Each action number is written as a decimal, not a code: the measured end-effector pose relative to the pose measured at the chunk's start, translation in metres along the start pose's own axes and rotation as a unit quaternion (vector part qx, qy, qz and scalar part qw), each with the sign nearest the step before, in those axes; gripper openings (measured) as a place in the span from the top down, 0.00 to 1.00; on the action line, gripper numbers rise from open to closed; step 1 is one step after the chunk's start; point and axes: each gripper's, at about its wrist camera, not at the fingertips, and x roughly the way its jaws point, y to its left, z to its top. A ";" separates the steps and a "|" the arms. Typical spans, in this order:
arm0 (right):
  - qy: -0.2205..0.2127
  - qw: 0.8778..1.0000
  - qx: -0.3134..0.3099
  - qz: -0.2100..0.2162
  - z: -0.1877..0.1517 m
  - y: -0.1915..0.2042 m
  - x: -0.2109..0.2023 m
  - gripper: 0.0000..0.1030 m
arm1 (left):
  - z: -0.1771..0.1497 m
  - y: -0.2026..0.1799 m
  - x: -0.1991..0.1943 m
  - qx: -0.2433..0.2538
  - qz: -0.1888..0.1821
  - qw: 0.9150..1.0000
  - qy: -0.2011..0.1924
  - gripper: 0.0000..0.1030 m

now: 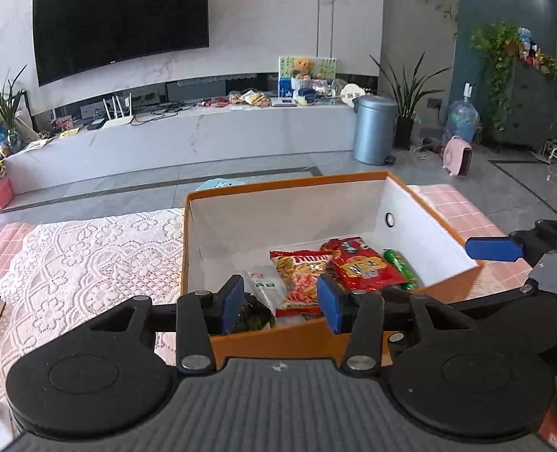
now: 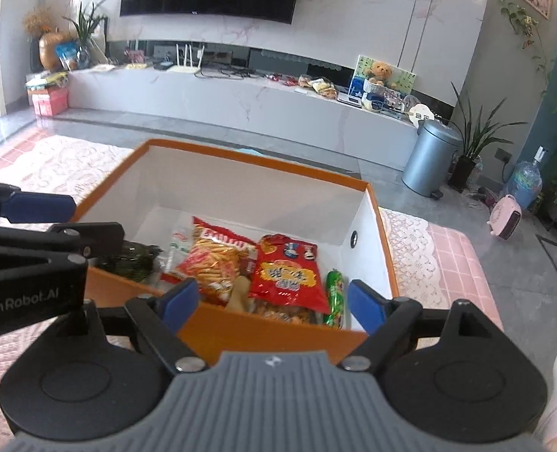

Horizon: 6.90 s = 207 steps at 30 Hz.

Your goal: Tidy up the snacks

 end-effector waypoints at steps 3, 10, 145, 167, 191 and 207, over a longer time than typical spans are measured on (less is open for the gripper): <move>-0.015 1.000 0.008 -0.010 -0.009 0.002 -0.018 0.19 | -0.005 -0.002 -0.014 0.000 -0.008 1.000 -0.008 0.48; -0.044 0.998 0.046 -0.028 -0.045 0.004 -0.056 0.19 | -0.025 -0.001 -0.031 -0.012 -0.024 1.000 0.007 0.48; -0.095 0.995 0.012 0.004 -0.022 -0.002 -0.049 0.59 | 0.005 0.019 -0.007 -0.087 -0.075 0.993 -0.011 0.58; 0.026 0.999 -0.028 -0.033 0.018 -0.032 0.082 0.59 | 0.017 0.025 0.102 -0.052 -0.037 0.995 0.082 0.58; 0.103 0.993 -0.052 -0.040 0.021 -0.023 0.121 0.46 | 0.010 0.034 0.124 -0.060 -0.016 0.986 0.156 0.45; 0.055 0.997 -0.031 -0.040 0.043 -0.028 0.050 0.15 | 0.037 0.020 0.040 -0.048 -0.021 0.998 0.046 0.24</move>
